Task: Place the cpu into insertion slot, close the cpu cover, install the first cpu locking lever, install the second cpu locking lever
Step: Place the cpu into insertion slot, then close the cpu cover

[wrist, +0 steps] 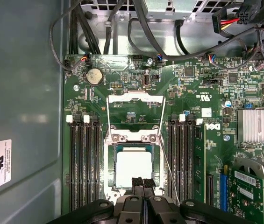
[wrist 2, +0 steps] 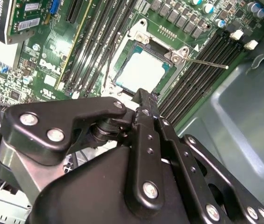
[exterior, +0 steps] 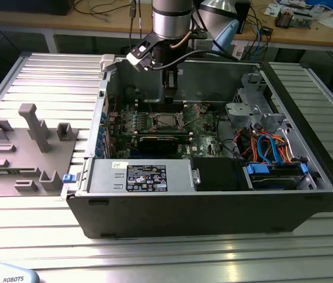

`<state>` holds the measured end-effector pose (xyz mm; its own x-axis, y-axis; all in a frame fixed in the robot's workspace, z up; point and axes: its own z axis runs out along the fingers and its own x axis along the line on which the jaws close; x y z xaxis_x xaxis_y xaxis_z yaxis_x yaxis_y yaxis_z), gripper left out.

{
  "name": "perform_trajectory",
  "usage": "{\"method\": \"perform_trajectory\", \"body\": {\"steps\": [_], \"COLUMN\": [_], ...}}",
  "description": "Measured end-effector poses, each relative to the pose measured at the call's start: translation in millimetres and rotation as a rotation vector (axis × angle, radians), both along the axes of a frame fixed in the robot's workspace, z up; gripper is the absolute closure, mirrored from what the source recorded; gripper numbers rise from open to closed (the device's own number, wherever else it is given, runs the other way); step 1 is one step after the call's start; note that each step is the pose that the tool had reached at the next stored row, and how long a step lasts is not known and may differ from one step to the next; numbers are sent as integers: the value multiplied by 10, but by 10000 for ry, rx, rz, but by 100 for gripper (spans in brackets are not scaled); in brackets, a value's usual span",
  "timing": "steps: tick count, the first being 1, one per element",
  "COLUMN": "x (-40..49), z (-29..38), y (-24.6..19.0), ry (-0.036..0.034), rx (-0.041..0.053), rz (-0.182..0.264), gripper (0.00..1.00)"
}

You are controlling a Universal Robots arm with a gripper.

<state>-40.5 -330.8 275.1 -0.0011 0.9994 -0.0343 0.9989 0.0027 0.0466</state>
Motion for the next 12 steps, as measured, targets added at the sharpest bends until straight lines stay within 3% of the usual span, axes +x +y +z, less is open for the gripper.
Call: {"method": "perform_trajectory", "body": {"steps": [6, 12], "x": [13, 106], "z": [1, 0], "y": [-1, 0], "ry": [0, 10], "rx": [5, 5], "rz": [1, 0], "gripper": [89, 89]}}
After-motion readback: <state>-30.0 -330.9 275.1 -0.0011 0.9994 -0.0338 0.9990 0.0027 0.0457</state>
